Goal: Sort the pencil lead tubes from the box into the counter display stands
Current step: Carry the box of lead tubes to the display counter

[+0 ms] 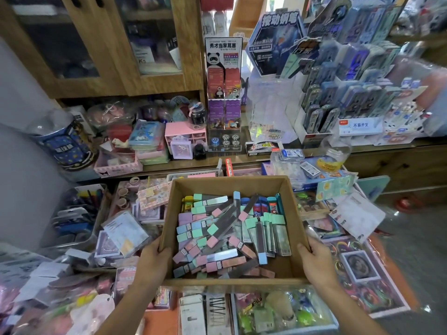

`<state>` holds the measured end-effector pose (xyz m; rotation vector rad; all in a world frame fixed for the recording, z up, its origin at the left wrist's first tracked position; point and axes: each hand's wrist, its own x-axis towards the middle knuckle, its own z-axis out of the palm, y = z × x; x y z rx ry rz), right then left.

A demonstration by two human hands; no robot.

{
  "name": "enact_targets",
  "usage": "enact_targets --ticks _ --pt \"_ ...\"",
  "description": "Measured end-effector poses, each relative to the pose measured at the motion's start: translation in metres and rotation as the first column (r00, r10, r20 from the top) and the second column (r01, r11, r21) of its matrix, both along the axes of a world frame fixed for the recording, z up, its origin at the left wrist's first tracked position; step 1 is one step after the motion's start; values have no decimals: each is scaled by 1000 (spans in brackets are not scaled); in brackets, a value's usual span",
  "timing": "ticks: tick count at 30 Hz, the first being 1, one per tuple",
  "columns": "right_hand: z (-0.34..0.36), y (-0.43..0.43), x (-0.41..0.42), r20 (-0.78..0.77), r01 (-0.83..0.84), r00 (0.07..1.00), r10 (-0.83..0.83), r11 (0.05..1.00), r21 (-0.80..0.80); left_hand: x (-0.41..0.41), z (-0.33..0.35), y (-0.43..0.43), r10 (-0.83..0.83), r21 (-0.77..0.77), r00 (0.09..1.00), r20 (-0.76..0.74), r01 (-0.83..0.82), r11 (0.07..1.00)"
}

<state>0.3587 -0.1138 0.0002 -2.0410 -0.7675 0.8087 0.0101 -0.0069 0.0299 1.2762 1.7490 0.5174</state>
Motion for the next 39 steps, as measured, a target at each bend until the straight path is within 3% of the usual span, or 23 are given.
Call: enact_targets --ticks 6,18,39 --pt "25 -55 3 -40 129 991 -128 991 21 11 36 -18 -123 30 992 -2 123 992" --pt "69 -210 27 40 422 904 -426 903 78 88 87 -82 -384 79 923 20 382 921" --pt "97 -484 229 28 703 709 -704 710 35 374 94 -291 -607 8 786 122 610 792"
